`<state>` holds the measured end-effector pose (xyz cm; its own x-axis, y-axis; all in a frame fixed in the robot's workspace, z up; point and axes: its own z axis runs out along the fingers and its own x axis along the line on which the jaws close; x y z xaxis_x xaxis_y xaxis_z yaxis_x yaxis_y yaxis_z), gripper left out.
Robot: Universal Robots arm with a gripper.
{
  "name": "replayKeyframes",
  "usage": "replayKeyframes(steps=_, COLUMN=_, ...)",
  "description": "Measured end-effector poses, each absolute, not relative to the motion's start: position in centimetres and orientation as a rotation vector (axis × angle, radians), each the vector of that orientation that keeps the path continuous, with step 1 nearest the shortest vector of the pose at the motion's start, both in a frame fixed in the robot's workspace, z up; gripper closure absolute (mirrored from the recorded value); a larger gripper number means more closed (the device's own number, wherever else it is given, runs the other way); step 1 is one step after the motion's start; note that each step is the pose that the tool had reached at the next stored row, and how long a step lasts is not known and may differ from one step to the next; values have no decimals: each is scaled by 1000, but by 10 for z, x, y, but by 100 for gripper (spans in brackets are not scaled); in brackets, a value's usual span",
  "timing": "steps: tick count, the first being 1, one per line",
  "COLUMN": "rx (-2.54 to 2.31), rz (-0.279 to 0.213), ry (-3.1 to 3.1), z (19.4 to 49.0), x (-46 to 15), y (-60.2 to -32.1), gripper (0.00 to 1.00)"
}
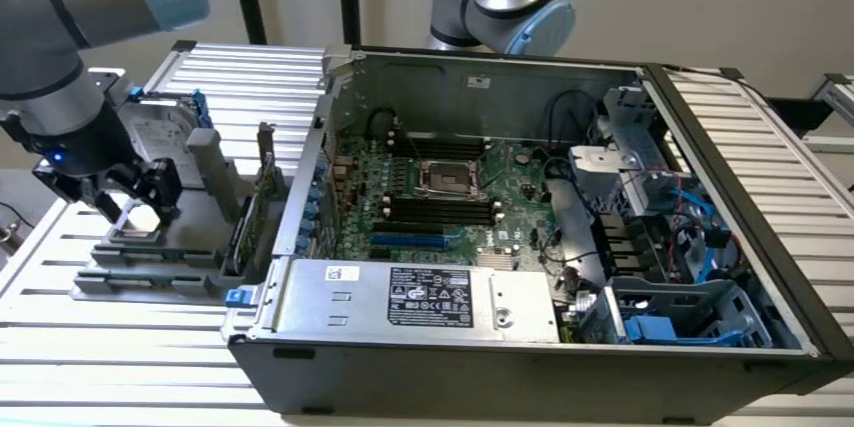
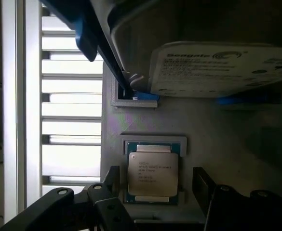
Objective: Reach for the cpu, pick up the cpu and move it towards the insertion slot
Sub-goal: 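Pick up the cpu and move it towards the insertion slot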
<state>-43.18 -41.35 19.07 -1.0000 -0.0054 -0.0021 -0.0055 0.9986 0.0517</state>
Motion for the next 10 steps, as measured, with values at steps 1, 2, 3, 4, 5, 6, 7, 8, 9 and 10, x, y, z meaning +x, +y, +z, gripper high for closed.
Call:
replayKeyframes(steps=1, rx=-9, rz=81, ry=3139, z=190, x=-432, y=-414, gripper=29)
replayKeyframes(steps=2, rx=-8, rz=81, ry=3139, z=190, x=-432, y=-414, gripper=29)
replayKeyframes(steps=3, rx=-8, rz=82, ry=3139, z=190, x=-432, y=-414, gripper=29)
replayKeyframes(steps=4, rx=-7, rz=82, ry=3139, z=189, x=-432, y=-414, gripper=29)
replayKeyframes(steps=5, rx=-6, rz=82, ry=3139, z=189, x=-432, y=-414, gripper=29)
replayKeyframes(steps=6, rx=-5, rz=82, ry=3139, z=189, x=-433, y=-414, gripper=29)
replayKeyframes(steps=7, rx=-3, rz=81, ry=3139, z=188, x=-433, y=-414, gripper=29)
replayKeyframes(steps=8, rx=-2, rz=81, ry=3139, z=188, x=-433, y=-414, gripper=29)
replayKeyframes(steps=9, rx=0, rz=81, ry=3139, z=188, x=-433, y=-414, gripper=29)
replayKeyframes(steps=10, rx=1, rz=81, ry=3139, z=188, x=-433, y=-414, gripper=29)
